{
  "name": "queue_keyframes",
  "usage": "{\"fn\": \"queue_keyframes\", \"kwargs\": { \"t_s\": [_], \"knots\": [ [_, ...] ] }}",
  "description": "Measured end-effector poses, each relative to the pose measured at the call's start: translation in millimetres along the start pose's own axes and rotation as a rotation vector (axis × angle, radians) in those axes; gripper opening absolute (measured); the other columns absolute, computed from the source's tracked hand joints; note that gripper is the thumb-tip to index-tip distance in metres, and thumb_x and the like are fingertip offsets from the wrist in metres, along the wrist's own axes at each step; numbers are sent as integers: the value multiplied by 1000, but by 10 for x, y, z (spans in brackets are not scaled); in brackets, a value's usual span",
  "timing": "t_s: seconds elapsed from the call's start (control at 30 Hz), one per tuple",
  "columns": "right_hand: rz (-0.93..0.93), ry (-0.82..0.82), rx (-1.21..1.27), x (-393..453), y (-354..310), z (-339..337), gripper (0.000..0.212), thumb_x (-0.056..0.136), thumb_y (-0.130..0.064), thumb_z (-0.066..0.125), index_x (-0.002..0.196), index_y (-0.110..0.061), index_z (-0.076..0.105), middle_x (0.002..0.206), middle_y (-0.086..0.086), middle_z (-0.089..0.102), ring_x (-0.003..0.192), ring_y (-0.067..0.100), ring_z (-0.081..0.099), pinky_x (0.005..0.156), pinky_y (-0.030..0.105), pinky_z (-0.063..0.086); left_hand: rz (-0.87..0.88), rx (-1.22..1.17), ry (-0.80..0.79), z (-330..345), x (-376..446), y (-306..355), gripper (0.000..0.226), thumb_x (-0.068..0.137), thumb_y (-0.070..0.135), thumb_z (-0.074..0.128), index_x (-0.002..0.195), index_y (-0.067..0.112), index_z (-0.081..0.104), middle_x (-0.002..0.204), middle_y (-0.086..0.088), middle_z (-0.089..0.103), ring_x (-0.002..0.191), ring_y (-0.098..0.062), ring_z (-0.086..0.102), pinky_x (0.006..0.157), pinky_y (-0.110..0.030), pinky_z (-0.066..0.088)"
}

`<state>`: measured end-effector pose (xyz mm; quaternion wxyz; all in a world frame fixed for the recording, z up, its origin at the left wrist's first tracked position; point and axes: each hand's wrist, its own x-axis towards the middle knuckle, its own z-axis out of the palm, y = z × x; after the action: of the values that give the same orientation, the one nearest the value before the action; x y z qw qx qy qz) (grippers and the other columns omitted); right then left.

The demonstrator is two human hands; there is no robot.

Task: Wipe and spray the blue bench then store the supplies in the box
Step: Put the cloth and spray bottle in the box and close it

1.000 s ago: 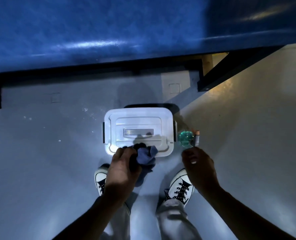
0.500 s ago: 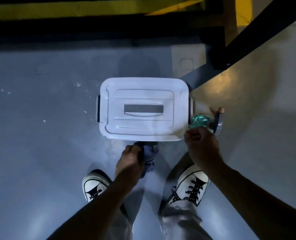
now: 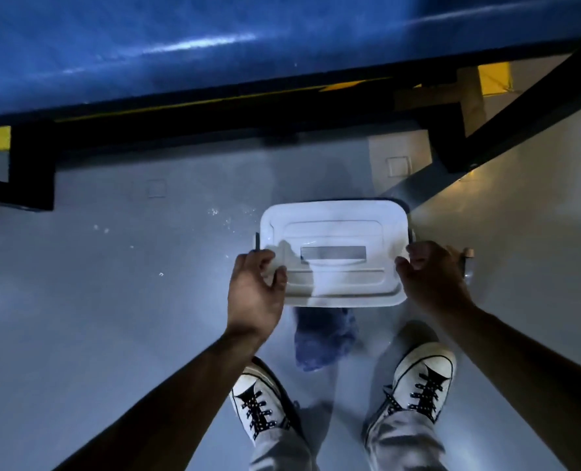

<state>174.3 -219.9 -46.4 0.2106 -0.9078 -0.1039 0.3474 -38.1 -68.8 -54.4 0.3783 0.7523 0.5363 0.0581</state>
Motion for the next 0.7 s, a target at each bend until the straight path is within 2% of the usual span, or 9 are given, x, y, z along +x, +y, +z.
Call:
{"fn": "queue_keyframes", "kwargs": {
  "t_s": [0.07, 0.17, 0.27, 0.37, 0.43, 0.5, 0.53, 0.6, 0.7],
  "knots": [
    [32, 28, -82, 84, -43, 72, 42, 95, -27, 62, 132, -8, 60, 128, 17, 65, 122, 35, 58, 102, 33, 34, -82, 26, -7, 56, 215, -2, 37, 89, 24, 69, 123, 10, 63, 122, -13, 59, 108, -31, 64, 99, -41, 53],
    [97, 36, -37, 162, -50, 215, 46, 94, -28, 63, 135, -9, 56, 133, 17, 61, 124, 37, 56, 106, 40, 42, -179, 12, -32, 200, 368, 6, 38, 89, 21, 70, 124, 10, 61, 125, -15, 59, 116, -34, 60, 105, -39, 48],
    [140, 45, 31, 225, -23, 307, 43, 91, -27, 63, 130, -12, 60, 133, 16, 60, 117, 34, 60, 103, 41, 49, -248, 24, 2, 329, 423, -60, 29, 86, 26, 67, 111, 12, 64, 116, -13, 65, 111, -33, 60, 98, -38, 50],
    [183, 70, 62, 296, -9, 303, 39, 90, -27, 62, 126, -13, 63, 128, 14, 62, 109, 31, 63, 96, 40, 52, -326, -28, 25, 366, 505, -71, 27, 81, 33, 61, 95, 10, 68, 97, -8, 72, 101, -34, 65, 92, -42, 55],
    [196, 64, 74, 320, -15, 262, 31, 90, -22, 61, 120, -12, 66, 115, 9, 65, 99, 27, 63, 82, 31, 50, -388, -82, 38, 340, 541, -35, 22, 82, 27, 65, 98, 14, 71, 97, -4, 74, 99, -32, 66, 91, -40, 56],
    [198, 38, 78, 342, -22, 202, 10, 93, -18, 58, 97, -15, 66, 90, 4, 63, 74, 19, 57, 60, 25, 41, -448, -141, 54, 285, 552, 13, 22, 83, 24, 66, 102, 17, 73, 97, 0, 74, 94, -27, 68, 84, -30, 55],
    [198, 19, 87, 339, -24, 165, 10, 94, -16, 57, 84, -16, 62, 81, 2, 60, 65, 14, 51, 54, 24, 37, -465, -159, 53, 261, 551, 14, 19, 83, 23, 66, 100, 18, 73, 94, 2, 74, 89, -25, 68, 79, -27, 52],
    [186, -42, 140, 322, -21, 94, 18, 93, -14, 58, 75, -16, 58, 75, 1, 55, 59, 9, 46, 54, 22, 38, -468, -180, 57, 172, 543, 47, 13, 85, 20, 67, 97, 19, 72, 92, 4, 71, 85, -22, 66, 76, -25, 49],
    [171, -37, 166, 101, -43, -16, 12, 91, -10, 58, 83, -7, 67, 75, 2, 63, 67, 18, 58, 60, 29, 45, -464, -200, 55, 5, 478, 51, 20, 83, 20, 69, 102, 21, 72, 98, 3, 73, 92, -25, 69, 87, -33, 57]
  ]
}}
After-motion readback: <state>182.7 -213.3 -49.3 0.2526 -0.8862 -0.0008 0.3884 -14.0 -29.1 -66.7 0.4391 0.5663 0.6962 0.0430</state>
